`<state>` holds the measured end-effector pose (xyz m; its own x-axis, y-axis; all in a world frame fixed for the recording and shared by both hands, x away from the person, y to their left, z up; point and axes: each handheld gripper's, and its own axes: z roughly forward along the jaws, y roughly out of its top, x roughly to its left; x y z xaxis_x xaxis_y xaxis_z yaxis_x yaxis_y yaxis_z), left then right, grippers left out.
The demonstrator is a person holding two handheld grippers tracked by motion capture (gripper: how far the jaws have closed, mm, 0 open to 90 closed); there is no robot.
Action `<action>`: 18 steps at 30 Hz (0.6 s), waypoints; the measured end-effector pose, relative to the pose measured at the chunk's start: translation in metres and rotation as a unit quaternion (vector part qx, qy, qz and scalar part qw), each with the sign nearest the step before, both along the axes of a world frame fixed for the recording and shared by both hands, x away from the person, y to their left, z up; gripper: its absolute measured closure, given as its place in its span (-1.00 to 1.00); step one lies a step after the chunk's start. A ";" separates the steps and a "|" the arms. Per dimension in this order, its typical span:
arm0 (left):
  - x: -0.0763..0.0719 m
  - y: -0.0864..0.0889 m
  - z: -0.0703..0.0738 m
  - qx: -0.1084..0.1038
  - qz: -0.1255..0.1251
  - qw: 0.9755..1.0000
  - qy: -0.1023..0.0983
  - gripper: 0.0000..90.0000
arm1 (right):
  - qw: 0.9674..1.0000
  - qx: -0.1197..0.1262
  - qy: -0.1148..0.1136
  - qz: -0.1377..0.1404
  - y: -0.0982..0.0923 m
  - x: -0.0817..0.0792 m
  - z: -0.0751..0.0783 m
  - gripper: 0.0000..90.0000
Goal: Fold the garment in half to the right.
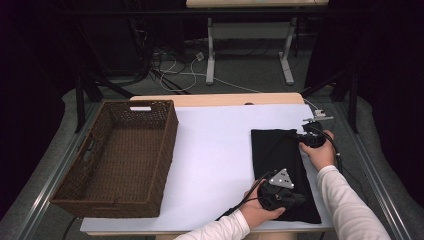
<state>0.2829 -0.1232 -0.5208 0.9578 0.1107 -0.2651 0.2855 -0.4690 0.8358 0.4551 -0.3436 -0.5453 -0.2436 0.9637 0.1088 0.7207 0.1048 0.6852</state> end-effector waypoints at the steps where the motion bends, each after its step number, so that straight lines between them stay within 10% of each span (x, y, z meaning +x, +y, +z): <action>1: 0.000 0.000 0.000 -0.001 0.000 1.000 0.002 0.93 | 1.000 0.002 -0.001 0.000 0.000 0.000 0.000 0.88; 18: -0.003 -0.018 0.007 0.001 -0.016 1.000 -0.006 0.93 | 0.999 0.000 -0.039 0.015 -0.007 -0.015 0.015 0.43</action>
<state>0.2802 -0.1413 -0.5135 0.9640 0.0810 -0.2531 0.2604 -0.4793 0.8382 0.4399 -0.3504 -0.5303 -0.2810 0.9557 0.0875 0.6615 0.1268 0.7391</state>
